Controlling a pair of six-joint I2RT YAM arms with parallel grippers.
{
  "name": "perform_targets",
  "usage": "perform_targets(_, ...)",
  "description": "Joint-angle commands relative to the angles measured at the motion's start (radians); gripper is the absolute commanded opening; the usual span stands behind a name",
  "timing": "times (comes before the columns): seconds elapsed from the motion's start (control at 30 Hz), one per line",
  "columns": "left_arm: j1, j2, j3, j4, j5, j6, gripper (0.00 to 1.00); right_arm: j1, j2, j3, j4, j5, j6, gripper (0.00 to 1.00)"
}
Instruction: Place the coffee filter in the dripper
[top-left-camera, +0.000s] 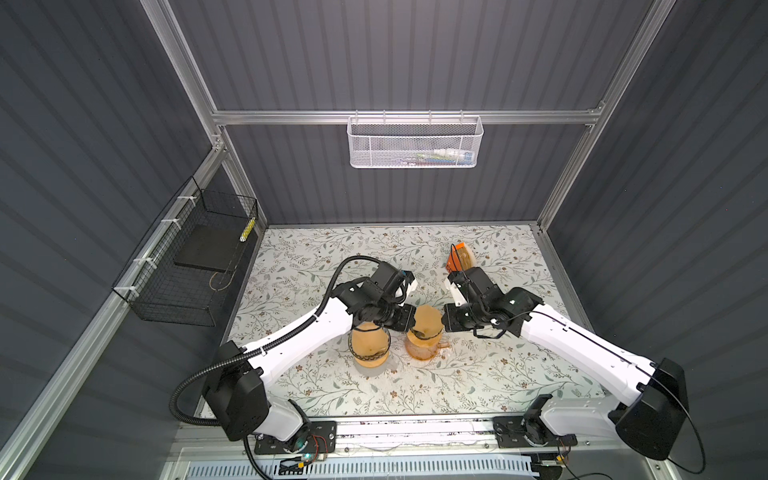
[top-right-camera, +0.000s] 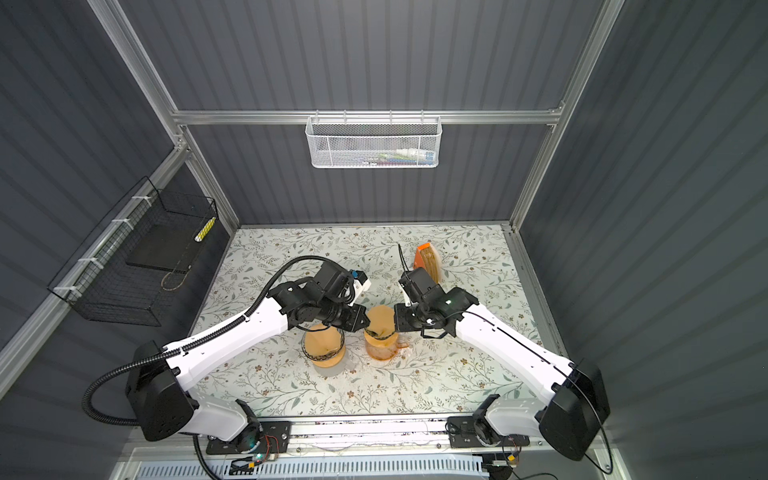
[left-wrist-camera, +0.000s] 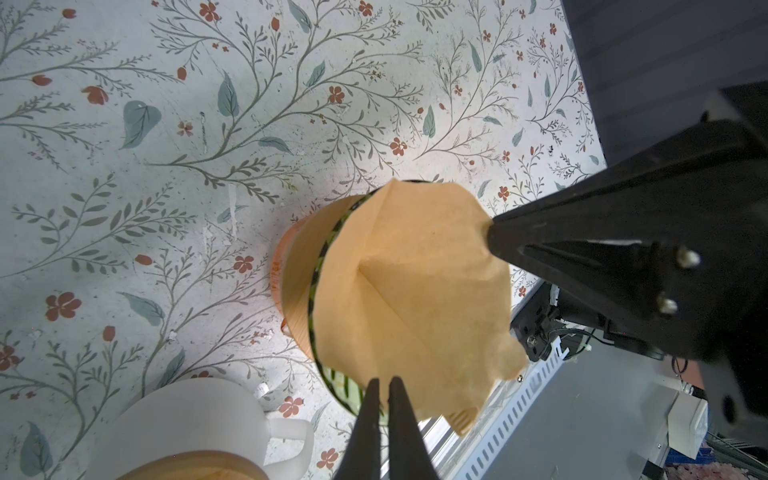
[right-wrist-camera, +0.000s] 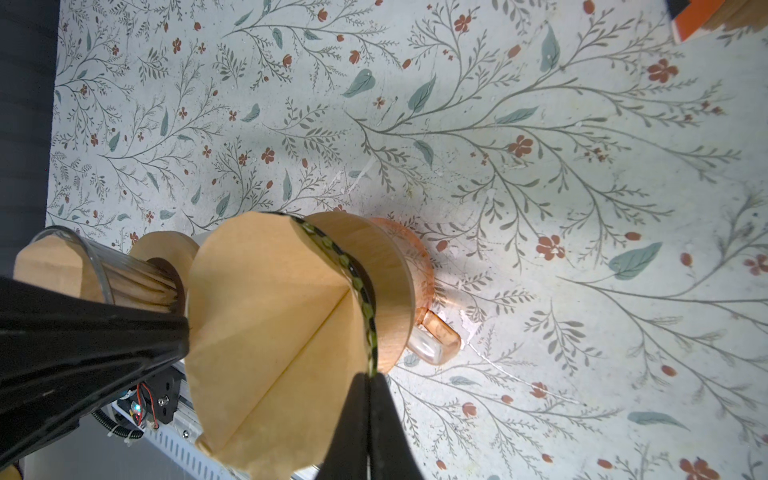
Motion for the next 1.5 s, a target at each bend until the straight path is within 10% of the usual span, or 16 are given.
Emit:
perform_targets(0.0,-0.004,0.015,-0.015,-0.014,-0.013,0.012,0.09,0.004,0.006,-0.009,0.0,-0.004,-0.009,0.07)
perform_targets(1.47,-0.003,0.007,0.067,-0.078,-0.049,0.018,0.1,0.028,0.008,0.063,-0.057,0.039,-0.025,0.07)
